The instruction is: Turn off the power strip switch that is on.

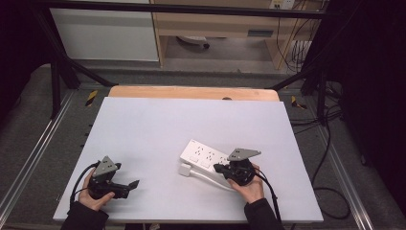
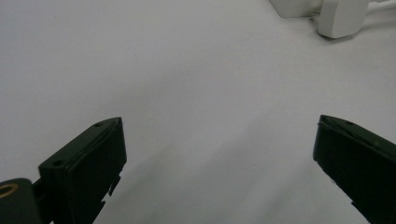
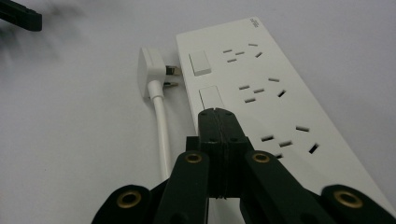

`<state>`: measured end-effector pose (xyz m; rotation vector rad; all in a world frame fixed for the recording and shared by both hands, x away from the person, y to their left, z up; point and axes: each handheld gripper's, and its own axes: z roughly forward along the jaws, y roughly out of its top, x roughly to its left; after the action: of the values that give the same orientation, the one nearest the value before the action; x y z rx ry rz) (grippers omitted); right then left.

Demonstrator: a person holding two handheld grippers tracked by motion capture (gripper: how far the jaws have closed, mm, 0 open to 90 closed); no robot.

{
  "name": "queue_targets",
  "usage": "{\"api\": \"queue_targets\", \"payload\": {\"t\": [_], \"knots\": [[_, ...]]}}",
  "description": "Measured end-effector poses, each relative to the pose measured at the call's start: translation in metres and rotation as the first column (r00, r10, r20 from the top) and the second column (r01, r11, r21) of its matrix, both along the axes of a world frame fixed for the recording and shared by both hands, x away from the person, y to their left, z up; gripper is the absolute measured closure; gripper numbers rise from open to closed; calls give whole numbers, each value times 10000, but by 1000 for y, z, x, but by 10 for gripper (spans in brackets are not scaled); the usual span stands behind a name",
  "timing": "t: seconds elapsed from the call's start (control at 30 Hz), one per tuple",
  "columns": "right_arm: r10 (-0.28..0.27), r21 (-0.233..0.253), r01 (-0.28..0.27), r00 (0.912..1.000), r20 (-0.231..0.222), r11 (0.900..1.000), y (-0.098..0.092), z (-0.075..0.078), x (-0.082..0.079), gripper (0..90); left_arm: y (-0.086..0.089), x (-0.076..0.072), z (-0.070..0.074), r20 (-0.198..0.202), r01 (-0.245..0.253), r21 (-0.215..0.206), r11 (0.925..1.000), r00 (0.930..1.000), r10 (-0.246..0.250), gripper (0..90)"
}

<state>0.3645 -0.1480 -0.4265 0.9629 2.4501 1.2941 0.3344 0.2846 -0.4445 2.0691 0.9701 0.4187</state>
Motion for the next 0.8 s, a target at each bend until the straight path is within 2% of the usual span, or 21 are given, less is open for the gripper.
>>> {"api": "queue_targets", "payload": {"t": [0.8], "knots": [[-116,-203,114,9999,-97,9997,6,-9,5,900,0,0,0,5,-7,22,10000,10000,7,25]]}}
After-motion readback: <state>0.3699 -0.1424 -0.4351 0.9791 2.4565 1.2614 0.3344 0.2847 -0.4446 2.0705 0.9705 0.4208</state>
